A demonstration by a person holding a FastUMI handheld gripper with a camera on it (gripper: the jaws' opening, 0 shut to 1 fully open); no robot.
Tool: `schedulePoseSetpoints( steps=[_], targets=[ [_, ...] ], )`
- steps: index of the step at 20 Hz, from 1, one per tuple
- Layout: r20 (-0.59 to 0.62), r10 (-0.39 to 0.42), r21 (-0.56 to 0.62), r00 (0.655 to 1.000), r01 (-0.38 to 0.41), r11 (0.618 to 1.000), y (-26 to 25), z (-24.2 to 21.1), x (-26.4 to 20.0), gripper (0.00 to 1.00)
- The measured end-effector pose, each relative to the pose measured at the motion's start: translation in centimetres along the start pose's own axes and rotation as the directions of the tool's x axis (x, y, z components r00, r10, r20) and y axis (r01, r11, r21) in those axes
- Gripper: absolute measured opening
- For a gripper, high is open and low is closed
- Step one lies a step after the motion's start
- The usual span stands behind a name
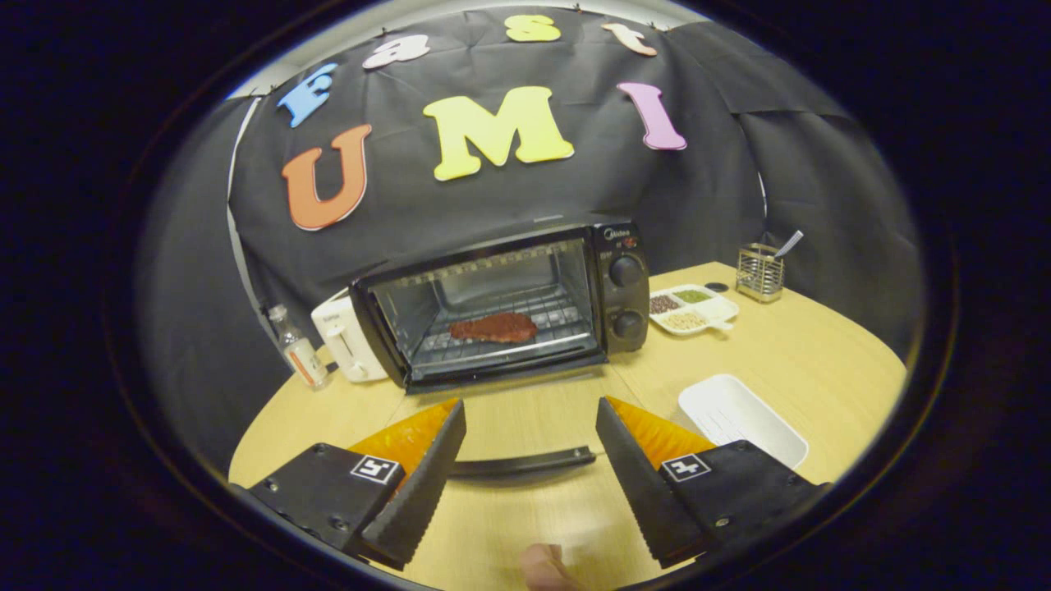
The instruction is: Open the toaster oven, put the food inside, and close the toaster oven door.
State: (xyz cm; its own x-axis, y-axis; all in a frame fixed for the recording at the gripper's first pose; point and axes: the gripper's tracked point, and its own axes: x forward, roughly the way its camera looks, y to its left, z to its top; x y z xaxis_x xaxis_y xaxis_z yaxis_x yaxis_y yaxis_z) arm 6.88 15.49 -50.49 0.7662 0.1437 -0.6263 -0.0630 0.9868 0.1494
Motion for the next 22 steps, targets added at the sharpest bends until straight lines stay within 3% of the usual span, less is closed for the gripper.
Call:
schedulePoseSetpoints(
  steps=[8,14,22],
  targets=[
    [-0.139,0.014,-0.128,0.99,-0.032,0.991,1.4,-6.9,0.4,1.0],
    [-0.231,-0.019,-0.114,0.973,-0.007,0.993,0.9,-9.6,2.7,1.0],
    [-0.221,-0.032,-0.138,0.975,0.001,0.99,1.1,-8.4,3.1,1.0]
  ],
)
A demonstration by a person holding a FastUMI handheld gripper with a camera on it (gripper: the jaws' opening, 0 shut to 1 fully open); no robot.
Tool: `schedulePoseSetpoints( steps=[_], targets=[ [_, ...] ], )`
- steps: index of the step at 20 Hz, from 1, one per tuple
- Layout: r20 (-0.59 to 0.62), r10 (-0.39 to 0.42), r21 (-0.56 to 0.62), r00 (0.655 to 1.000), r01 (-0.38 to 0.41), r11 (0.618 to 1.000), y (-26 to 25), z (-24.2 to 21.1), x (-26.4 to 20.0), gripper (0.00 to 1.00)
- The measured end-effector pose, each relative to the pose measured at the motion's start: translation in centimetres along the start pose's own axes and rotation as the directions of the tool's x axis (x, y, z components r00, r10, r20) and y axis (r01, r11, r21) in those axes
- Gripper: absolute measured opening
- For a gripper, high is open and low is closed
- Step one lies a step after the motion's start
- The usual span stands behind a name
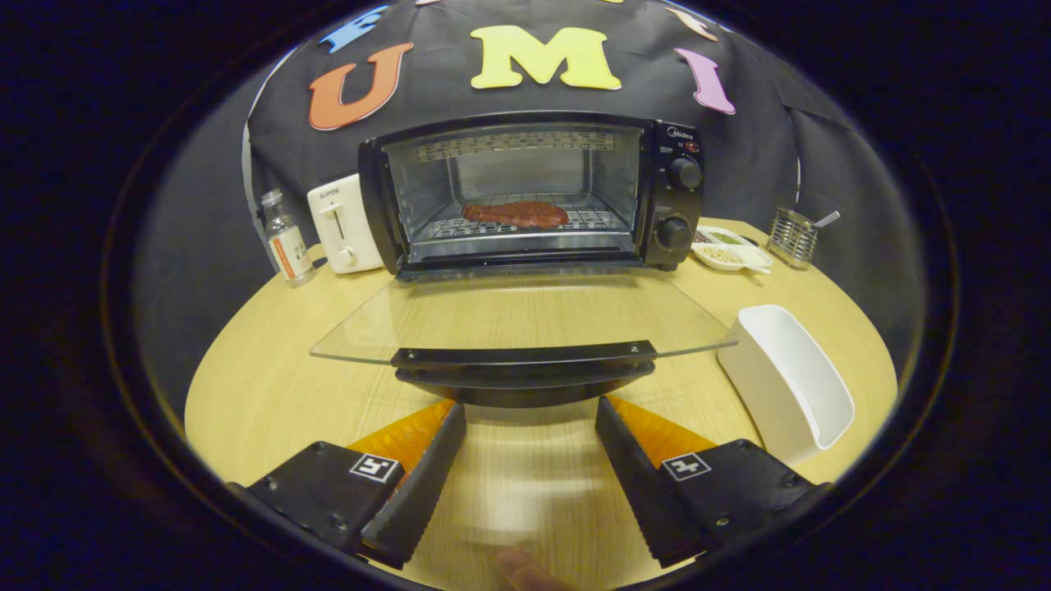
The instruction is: Open the toaster oven, put the food inside, and close the toaster oven door.
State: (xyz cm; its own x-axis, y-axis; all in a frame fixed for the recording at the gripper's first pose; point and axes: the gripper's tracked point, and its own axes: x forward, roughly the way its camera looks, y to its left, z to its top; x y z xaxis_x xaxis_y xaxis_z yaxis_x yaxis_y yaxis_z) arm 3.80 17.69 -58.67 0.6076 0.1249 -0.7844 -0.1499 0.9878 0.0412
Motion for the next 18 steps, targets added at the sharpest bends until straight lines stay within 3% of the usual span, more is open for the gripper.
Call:
schedulePoseSetpoints(
  steps=[18],
  targets=[
    [0.173,-0.032,-0.083,0.984,0.047,0.995,0.7,10.5,0.4,1.0]
  ],
)
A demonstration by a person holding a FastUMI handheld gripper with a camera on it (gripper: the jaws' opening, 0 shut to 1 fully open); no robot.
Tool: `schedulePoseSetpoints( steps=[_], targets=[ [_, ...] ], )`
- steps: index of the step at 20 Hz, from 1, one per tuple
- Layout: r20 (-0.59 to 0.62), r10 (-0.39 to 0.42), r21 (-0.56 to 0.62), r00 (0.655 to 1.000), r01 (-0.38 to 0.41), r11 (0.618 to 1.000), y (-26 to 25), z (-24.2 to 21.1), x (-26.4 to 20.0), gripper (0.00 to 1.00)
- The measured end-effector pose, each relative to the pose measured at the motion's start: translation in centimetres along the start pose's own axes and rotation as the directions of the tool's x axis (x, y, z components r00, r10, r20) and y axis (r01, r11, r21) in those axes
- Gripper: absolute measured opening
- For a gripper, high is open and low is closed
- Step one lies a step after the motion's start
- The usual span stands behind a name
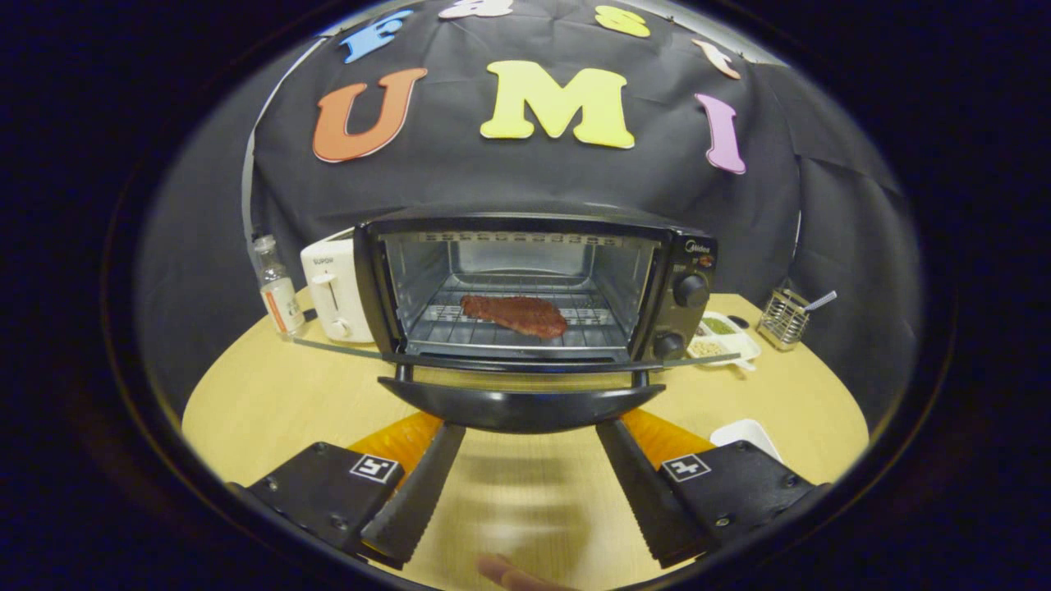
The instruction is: Open the toaster oven, put the food inside, and close the toaster oven door.
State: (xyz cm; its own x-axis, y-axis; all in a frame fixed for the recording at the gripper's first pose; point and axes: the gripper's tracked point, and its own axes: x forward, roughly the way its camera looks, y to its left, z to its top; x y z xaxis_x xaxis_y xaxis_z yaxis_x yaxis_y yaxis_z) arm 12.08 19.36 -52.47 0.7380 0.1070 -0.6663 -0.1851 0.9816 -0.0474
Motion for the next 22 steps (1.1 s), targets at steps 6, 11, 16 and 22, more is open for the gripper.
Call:
schedulePoseSetpoints(
  steps=[6,11,16,22],
  targets=[
    [0.037,-0.016,0.005,0.999,0.016,1.0,-1.1,3.1,1.2,1.0],
    [0.086,-0.01,0.014,0.996,0.009,1.0,-1.0,6.2,1.8,1.0],
    [0.12,-0.008,0.029,0.993,0.005,1.0,-1.5,8.4,-0.6,1.0],
    [0.182,0.013,0.051,0.983,-0.022,0.998,-2.3,10.9,-7.9,1.0]
  ],
)
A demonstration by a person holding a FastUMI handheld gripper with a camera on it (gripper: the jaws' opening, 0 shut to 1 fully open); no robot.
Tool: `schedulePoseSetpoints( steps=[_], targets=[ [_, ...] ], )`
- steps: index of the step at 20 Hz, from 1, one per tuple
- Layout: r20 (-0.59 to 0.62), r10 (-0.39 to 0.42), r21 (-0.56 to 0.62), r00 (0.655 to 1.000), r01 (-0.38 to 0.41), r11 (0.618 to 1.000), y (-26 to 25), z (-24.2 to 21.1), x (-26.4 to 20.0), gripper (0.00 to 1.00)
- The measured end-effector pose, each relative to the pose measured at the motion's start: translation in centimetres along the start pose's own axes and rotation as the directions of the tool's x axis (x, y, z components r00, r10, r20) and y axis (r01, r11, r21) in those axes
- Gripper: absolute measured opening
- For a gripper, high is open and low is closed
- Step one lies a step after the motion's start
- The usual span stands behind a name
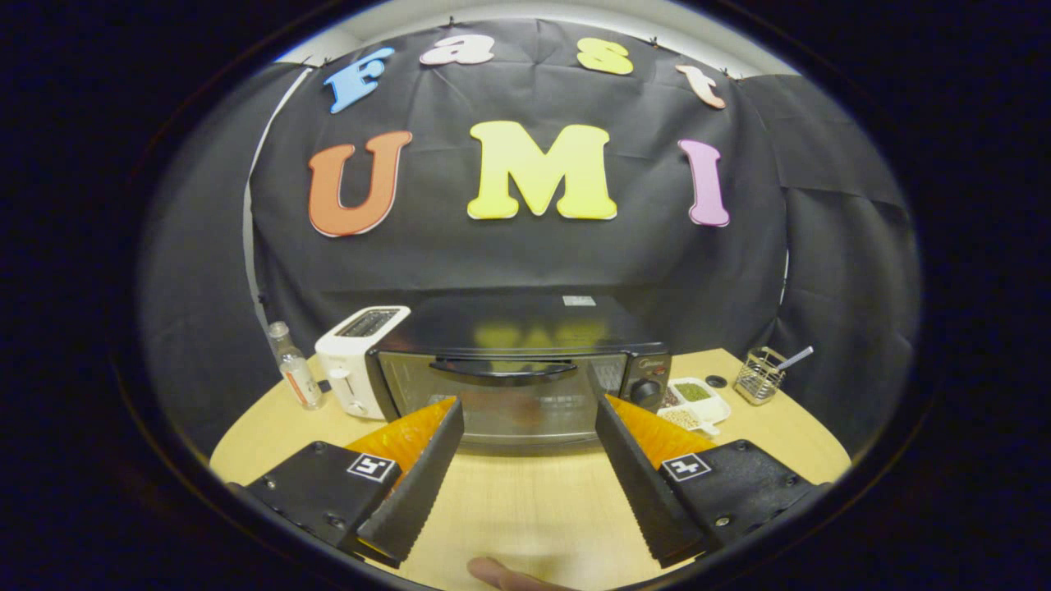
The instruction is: Open the toaster oven, put the food inside, and close the toaster oven door.
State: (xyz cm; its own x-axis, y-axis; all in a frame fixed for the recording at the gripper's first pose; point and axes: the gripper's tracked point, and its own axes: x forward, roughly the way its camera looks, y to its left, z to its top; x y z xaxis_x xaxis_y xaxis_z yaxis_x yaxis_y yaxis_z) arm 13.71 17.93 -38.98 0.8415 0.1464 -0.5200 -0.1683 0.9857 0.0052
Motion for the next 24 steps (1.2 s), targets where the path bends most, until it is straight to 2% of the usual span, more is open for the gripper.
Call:
schedulePoseSetpoints(
  steps=[8,11,14,20,24],
  targets=[
    [0.141,-0.003,0.031,0.99,-0.001,1.0,-2.1,7.0,-13.9,1.0],
    [0.213,0.025,0.012,0.977,-0.028,1.0,-2.6,9.5,-20.0,1.0],
    [0.277,0.005,-0.003,0.961,-0.005,1.0,-4.6,11.3,-25.3,1.0],
    [0.366,0.003,-0.01,0.931,0.001,1.0,-6.6,13.4,-33.4,1.0],
    [0.4,-0.014,-0.01,0.916,0.02,1.0,-7.8,12.8,-36.2,1.0]
  ],
)
